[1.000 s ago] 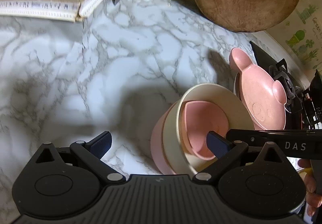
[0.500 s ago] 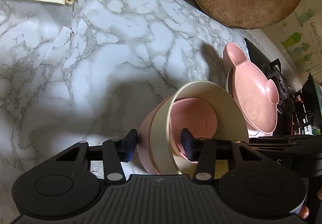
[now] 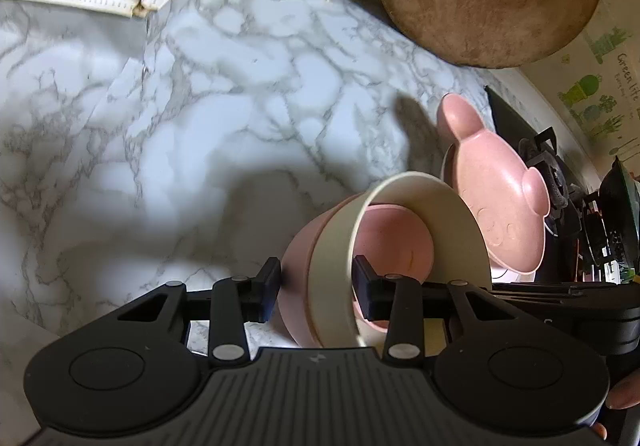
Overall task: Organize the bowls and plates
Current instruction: 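Lift the nested bowls with both tools over the pink bear plate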
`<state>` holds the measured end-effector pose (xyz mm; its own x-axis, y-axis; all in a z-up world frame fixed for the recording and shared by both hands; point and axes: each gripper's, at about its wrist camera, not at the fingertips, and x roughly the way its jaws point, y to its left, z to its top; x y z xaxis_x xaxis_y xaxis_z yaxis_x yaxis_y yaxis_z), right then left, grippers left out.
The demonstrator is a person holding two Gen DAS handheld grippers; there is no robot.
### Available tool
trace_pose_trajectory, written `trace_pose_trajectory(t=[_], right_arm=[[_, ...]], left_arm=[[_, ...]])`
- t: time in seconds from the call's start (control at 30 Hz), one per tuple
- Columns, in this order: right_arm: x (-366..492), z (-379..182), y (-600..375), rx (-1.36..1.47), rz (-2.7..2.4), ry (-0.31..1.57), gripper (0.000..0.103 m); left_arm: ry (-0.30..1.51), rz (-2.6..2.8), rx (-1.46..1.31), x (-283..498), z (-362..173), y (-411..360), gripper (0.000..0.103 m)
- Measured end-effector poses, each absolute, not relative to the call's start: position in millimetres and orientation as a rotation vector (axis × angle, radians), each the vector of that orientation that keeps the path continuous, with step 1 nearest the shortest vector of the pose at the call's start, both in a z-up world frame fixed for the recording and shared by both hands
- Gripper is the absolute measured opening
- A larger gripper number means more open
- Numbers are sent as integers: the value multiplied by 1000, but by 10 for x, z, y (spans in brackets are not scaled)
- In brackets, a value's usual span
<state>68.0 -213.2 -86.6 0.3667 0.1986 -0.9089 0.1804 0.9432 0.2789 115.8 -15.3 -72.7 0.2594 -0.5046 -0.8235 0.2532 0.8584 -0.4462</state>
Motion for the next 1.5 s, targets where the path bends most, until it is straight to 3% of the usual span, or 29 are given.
trace_pose_trajectory(t=[0.33, 0.67, 1.0, 1.5], right_arm=[[629, -470, -2395, 359, -8, 1124, 18], [487, -114, -3058, 373, -99, 1041, 18], [417, -251, -3660, 413, -185, 1054, 18], [614, -476, -3904, 360, -163, 1132, 18]], left_arm=[[1141, -548, -220, 1207, -297, -492, 37], [1088, -654, -146, 1324, 41, -1330, 37], [1117, -704, -75, 1405, -103, -2051, 37], [1189, -664, -67, 1515, -390, -2354, 37]])
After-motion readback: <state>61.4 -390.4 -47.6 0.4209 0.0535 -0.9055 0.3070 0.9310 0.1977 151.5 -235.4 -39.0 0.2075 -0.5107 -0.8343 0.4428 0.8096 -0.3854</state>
